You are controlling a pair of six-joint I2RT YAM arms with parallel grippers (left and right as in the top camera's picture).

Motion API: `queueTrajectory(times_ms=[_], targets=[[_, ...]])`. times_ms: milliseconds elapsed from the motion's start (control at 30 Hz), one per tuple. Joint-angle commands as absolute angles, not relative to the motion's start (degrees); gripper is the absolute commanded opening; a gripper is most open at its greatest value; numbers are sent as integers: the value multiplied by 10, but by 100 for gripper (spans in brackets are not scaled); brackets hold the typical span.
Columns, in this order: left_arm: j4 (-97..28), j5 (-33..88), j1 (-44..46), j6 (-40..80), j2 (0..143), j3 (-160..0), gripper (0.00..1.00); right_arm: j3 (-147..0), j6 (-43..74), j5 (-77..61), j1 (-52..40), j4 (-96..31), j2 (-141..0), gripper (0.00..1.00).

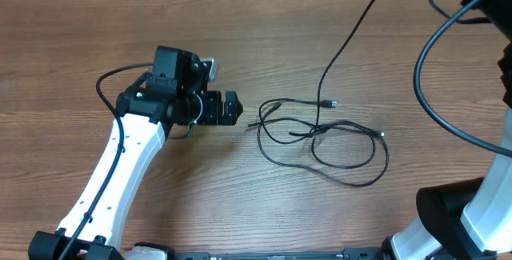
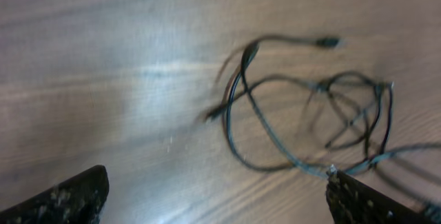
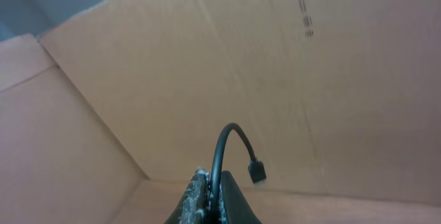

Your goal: Untangle cables

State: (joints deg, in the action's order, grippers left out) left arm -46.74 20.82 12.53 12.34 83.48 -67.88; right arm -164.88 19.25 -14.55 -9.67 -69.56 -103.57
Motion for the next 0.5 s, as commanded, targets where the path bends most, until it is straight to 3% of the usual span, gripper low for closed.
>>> queueTrajectory(times_ms=[0,100,200,333,400,467], targets=[[-406,322,128,128,832,-687,100,-1649,193,-138,-92,-703,-1031,4],[-326,479,139,48,832,-687,100,-1649,206,-138,-92,-702,-1031,4],[-267,550,158,25,832,-687,100,-1649,213,-138,-92,-701,-1031,4],[-209,566,196,20,832,-687,100,-1649,213,-151,-92,-703,-1031,4],[-193,566,213,5,832,-687,93,-1649,215,-161,-92,-703,-1031,4],[-177,565,231,-1,832,-687,94,-1650,215,-171,-92,-704,-1031,4]])
